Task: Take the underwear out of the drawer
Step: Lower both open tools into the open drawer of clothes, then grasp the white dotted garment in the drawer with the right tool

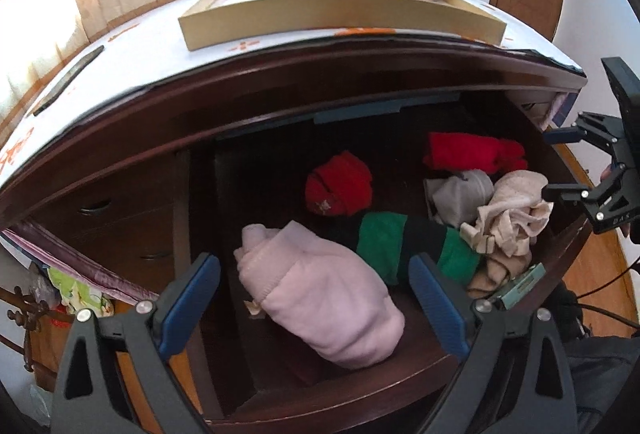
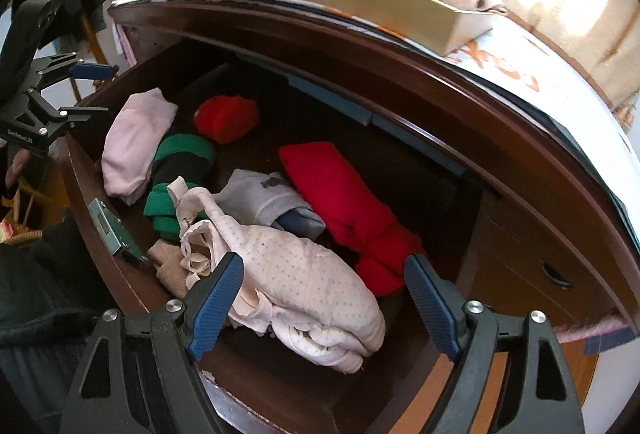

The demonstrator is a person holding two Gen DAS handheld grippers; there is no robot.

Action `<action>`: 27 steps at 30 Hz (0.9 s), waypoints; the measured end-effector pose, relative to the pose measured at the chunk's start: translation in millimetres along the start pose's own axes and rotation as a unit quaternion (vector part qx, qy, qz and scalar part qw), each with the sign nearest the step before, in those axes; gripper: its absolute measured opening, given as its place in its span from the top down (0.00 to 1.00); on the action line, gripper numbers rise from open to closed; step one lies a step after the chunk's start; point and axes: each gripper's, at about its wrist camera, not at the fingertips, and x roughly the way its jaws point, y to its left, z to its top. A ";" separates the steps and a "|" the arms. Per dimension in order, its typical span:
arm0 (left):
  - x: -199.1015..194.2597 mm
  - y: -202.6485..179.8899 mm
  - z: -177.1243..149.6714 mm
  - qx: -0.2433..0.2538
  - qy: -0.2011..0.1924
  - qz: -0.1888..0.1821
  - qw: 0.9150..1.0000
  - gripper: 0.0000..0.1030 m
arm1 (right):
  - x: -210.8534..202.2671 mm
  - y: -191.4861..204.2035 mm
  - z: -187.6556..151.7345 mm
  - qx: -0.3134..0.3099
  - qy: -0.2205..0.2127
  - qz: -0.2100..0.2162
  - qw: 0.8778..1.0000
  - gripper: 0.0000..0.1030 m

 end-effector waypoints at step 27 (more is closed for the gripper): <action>8.8 1.7 -1.2 -0.015 0.014 -0.019 1.000 0.05 | 69.2 2.7 9.1 -0.023 0.134 0.110 0.985 0.46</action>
